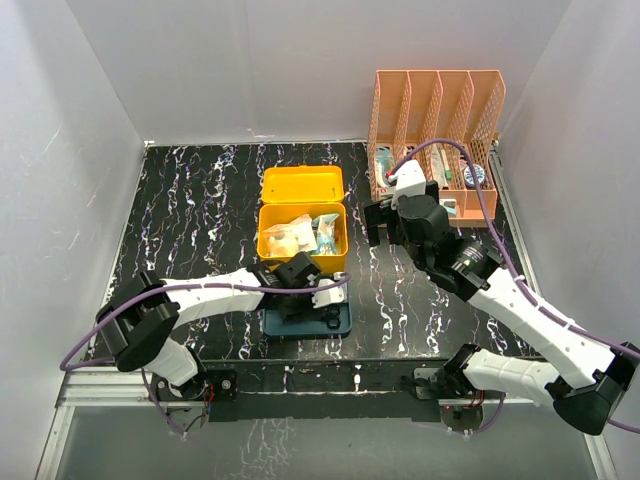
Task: Organize the medicine kit
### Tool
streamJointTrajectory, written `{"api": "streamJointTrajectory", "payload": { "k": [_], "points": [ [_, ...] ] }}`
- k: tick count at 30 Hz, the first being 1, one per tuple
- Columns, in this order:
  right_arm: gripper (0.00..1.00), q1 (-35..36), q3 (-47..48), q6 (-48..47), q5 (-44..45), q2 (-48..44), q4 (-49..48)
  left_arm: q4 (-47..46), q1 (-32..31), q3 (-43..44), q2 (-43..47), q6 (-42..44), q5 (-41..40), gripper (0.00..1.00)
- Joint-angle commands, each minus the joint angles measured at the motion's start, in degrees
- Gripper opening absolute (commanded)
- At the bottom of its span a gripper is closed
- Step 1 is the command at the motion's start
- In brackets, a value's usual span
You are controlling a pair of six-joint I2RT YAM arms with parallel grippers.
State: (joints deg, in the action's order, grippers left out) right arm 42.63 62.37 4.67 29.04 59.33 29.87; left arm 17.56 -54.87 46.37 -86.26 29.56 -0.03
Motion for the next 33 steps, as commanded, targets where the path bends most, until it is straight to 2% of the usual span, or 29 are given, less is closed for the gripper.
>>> {"api": "streamJointTrajectory", "payload": {
  "k": [1, 5, 6, 21, 28, 33],
  "points": [
    [0.98, -0.23, -0.26, 0.85, 1.67, -2.51, -1.12, 0.6, 0.05, 0.26, -0.43, 0.5, 1.59, 0.41],
    [0.98, -0.23, -0.8, 0.87, 1.72, -2.9, -1.28, 2.91, 0.07, 1.76, -0.91, 0.03, 2.51, 0.02],
    [0.98, -0.19, -0.97, 0.87, 1.68, -2.9, -1.37, 3.51, 0.1, 2.05, -0.79, -0.14, 2.64, 0.0],
    [0.98, -0.23, -1.82, 1.05, 0.83, -3.17, -2.41, 6.78, 0.11, 2.45, 0.4, -0.92, 3.98, 0.0],
    [0.98, -0.26, -1.33, 1.13, 1.09, -3.73, -1.51, 5.21, 0.07, 2.28, -1.82, -1.86, 4.28, 0.15],
    [0.98, -0.24, -1.19, 1.09, 1.34, -4.48, -1.05, 4.59, 0.08, 2.08, -3.3, -2.05, 4.17, 0.17]
  ]
}}
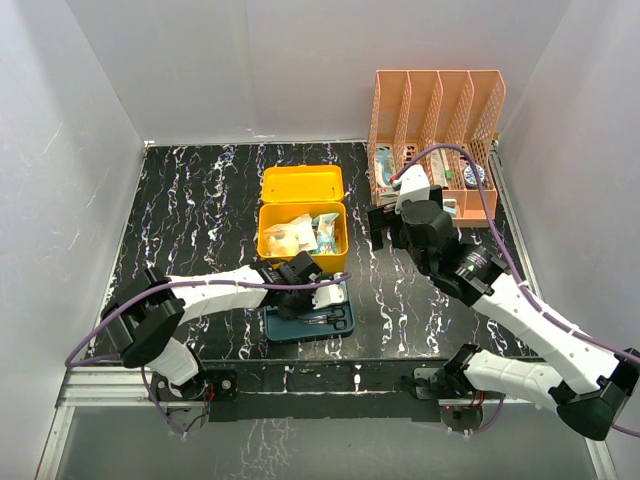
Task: Organize the medicine kit
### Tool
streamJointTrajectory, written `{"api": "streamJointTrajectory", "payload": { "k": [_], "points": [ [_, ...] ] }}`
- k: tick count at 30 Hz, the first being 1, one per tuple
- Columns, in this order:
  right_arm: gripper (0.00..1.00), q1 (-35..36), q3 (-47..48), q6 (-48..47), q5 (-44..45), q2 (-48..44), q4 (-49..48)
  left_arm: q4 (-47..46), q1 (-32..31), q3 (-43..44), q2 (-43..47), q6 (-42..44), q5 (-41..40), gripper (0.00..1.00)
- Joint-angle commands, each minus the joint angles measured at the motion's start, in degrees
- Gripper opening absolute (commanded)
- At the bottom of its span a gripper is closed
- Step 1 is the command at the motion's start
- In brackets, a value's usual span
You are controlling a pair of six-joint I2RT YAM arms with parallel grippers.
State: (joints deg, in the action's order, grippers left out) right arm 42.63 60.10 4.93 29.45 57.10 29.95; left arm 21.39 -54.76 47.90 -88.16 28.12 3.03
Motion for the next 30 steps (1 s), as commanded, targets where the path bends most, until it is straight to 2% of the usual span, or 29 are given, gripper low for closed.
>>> {"api": "streamJointTrajectory", "payload": {
  "k": [1, 5, 7, 18, 30],
  "points": [
    [0.98, -0.24, 0.96, 0.87, 0.9, -2.32, -1.13, 0.76, -0.04, 0.51, -1.67, -0.59, 1.1, 0.17],
    [0.98, -0.27, 0.37, 0.96, 0.84, -2.84, -1.29, 1.4, -0.07, 0.27, -2.69, -0.46, 1.89, 0.12],
    [0.98, -0.24, 0.14, 1.03, 0.86, -2.87, -1.3, 2.01, -0.04, 0.39, -2.94, -0.37, 2.71, 0.0],
    [0.98, -0.18, -0.91, 1.02, 0.82, -4.06, -0.95, 10.35, -0.07, 1.85, 2.41, 4.96, 10.45, 0.0],
    [0.98, -0.18, -1.94, 1.48, -0.81, -2.81, -2.74, 21.24, -0.03, 4.02, 13.29, 6.75, 12.71, 0.0]
  ]
}}
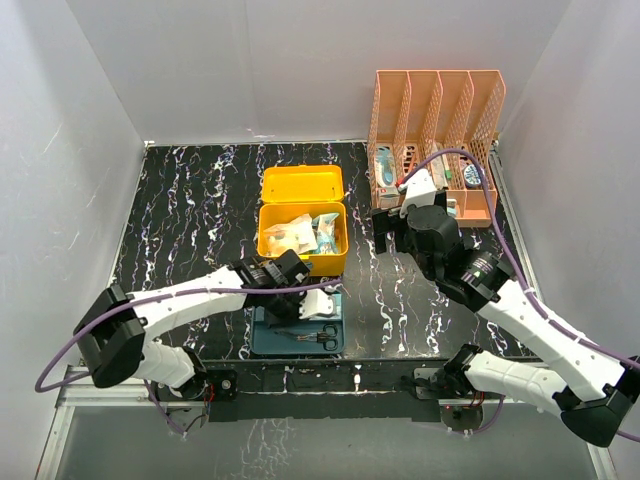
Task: Organize the medicine kit
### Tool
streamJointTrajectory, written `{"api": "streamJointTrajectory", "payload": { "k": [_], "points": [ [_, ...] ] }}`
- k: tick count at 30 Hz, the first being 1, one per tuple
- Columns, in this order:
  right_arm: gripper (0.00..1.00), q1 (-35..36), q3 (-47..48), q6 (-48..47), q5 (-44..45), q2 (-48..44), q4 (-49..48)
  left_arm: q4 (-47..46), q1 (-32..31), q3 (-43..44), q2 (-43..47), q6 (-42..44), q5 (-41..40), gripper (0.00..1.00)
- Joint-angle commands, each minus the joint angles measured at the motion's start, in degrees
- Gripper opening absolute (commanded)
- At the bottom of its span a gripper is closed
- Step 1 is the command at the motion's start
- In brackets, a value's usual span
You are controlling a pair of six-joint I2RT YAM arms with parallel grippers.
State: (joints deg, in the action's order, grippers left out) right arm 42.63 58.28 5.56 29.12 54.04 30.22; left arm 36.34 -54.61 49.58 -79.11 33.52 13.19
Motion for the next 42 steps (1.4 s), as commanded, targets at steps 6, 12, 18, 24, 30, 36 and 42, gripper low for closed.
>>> {"api": "streamJointTrajectory", "payload": {
  "k": [6, 12, 18, 24, 30, 36, 42],
  "points": [
    [0.98, -0.24, -1.2, 0.94, -4.39, 2.61, -6.68, 10.36, -0.19, 1.5, 9.22, 0.6, 1.19, 0.0],
    [0.97, -0.18, -1.21, 0.36, -8.13, 8.38, -11.39, 13.09, 0.48, -0.05, 13.33, -0.06, -0.19, 0.0],
    [0.96, -0.23, -0.26, 0.24, -11.71, 14.14, -14.59, 14.11, 2.22, -1.45, 16.57, 0.38, -1.23, 0.0],
    [0.96, -0.23, -0.48, 0.24, -11.81, 15.0, -15.74, 16.17, 3.14, 0.85, 17.42, 0.91, -2.42, 0.0],
    [0.96, -0.22, -1.68, 0.75, -11.22, 13.96, -15.42, 19.38, 3.49, 5.47, 17.19, 2.13, -3.84, 0.0],
    [0.97, -0.2, -2.86, 1.11, -10.93, 13.03, -15.19, 21.66, 3.86, 11.27, 16.83, 2.72, -4.49, 0.0],
    [0.97, -0.23, -3.56, 1.46, -10.75, 12.74, -15.12, 21.58, 3.97, 14.51, 15.75, 5.18, -7.23, 0.0]
  ]
}}
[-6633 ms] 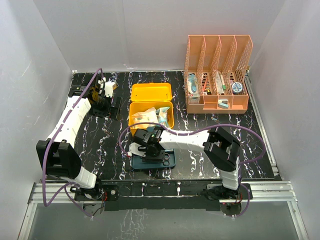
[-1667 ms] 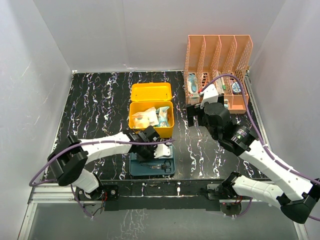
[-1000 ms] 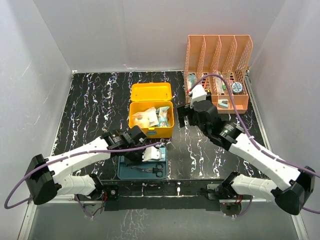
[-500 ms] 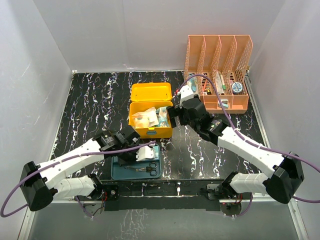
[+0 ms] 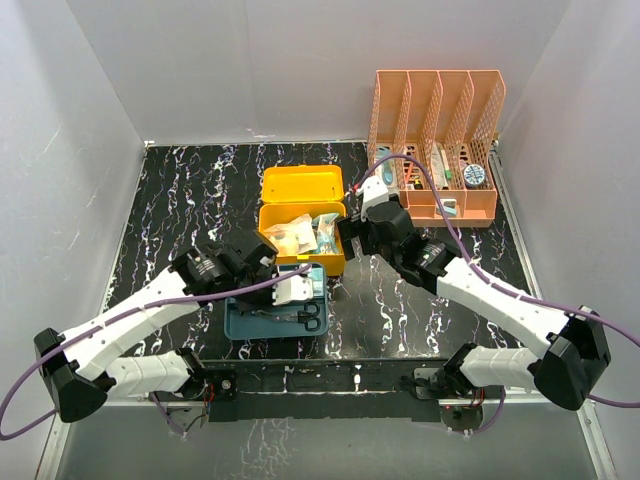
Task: Organize the medicine kit
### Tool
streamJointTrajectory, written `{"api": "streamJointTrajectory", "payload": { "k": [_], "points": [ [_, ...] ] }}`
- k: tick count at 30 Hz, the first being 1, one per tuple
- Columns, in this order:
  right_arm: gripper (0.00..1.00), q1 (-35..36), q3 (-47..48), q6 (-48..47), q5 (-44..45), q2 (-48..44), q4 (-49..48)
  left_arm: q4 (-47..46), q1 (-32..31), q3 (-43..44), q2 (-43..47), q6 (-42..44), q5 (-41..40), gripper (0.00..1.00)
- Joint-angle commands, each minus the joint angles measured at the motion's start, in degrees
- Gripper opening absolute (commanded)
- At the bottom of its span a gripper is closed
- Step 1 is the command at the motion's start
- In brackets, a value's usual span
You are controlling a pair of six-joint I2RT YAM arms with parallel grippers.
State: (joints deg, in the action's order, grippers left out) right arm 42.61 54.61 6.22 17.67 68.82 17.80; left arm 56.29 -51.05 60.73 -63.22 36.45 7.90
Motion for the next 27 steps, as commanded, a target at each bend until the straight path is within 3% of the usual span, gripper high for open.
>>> {"api": "streamJointTrajectory", "payload": {
  "k": [1, 7, 12, 16, 27],
  "points": [
    [0.97, -0.19, 0.06, 0.85, 0.82, -2.03, -2.69, 1.7, 0.34, 3.81, -0.48, 2.77, -2.19, 0.0],
    [0.98, -0.25, -0.75, 1.29, 2.13, -3.06, -2.32, 1.47, 2.39, 6.48, -2.41, 6.74, -2.07, 0.0],
    [0.98, -0.25, -1.26, 1.34, 3.43, -4.13, -1.61, 1.69, 9.71, 11.35, -6.35, 11.41, 3.44, 0.0],
    [0.98, -0.35, -1.5, 1.34, 4.35, -4.91, -0.73, 2.66, 15.1, 15.29, -11.46, 14.43, 7.7, 0.0],
    [0.98, -1.67, -2.89, 0.72, 5.09, -7.23, 1.13, 6.26, 22.54, 30.03, -26.95, 21.78, 14.47, 0.0]
  ]
}}
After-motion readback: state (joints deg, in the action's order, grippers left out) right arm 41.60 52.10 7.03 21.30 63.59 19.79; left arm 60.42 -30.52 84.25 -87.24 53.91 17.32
